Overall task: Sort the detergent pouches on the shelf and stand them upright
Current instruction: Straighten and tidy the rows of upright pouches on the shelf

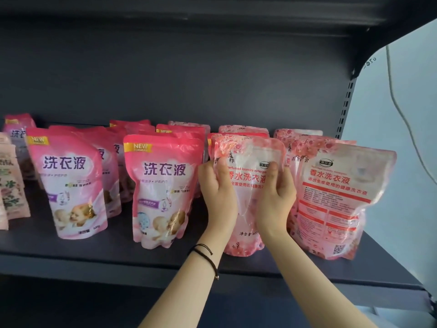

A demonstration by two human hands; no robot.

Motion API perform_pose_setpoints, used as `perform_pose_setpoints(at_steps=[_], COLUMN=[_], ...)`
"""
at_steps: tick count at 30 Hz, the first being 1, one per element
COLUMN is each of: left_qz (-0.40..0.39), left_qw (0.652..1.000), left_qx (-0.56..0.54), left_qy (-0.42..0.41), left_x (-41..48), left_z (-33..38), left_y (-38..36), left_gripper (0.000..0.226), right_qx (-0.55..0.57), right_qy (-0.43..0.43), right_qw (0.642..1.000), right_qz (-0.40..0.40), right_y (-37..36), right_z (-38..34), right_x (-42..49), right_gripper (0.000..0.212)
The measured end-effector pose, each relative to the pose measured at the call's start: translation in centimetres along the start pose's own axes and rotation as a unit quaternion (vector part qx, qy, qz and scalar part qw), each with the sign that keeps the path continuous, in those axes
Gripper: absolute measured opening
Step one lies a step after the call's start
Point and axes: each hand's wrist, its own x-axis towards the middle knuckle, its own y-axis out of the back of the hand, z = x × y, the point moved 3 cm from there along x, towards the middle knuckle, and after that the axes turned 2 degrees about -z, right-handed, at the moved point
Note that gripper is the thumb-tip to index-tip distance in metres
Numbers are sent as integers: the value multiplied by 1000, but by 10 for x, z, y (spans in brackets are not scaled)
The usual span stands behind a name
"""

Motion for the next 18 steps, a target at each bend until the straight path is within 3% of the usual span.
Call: perform_pose_setpoints(at_steps=[5, 8, 10, 11, 14, 18], left_qz=[-12, -41, -71, -101, -218, -376], left_qw=[997, 987, 970, 954, 892, 830], left_qx=[40, 88, 134, 172, 300, 347], left_qy=[-57, -129, -193, -223, -257, -222], left_x=[4, 11, 22, 31, 58, 91], left_z=[-4, 7, 22, 31, 58, 87], left_y=[-1, 6, 12, 14, 17, 13], left_gripper=[8, 37, 46, 45, 27, 7], right_qx=[2, -27, -54, -79, -223, -408], right_qy=[11, 35, 62, 79, 149, 156], right_qw=[1000, 996, 987, 979, 924, 781], right_qz=[-17, -78, -137, -170, -272, -446], right_y=[1, 4, 7, 10, 12, 8], right_z=[1, -9, -21, -30, -59, -90], right_x=[3, 8, 17, 25, 52, 92], right_gripper=[34, 18, 6, 11, 14, 9])
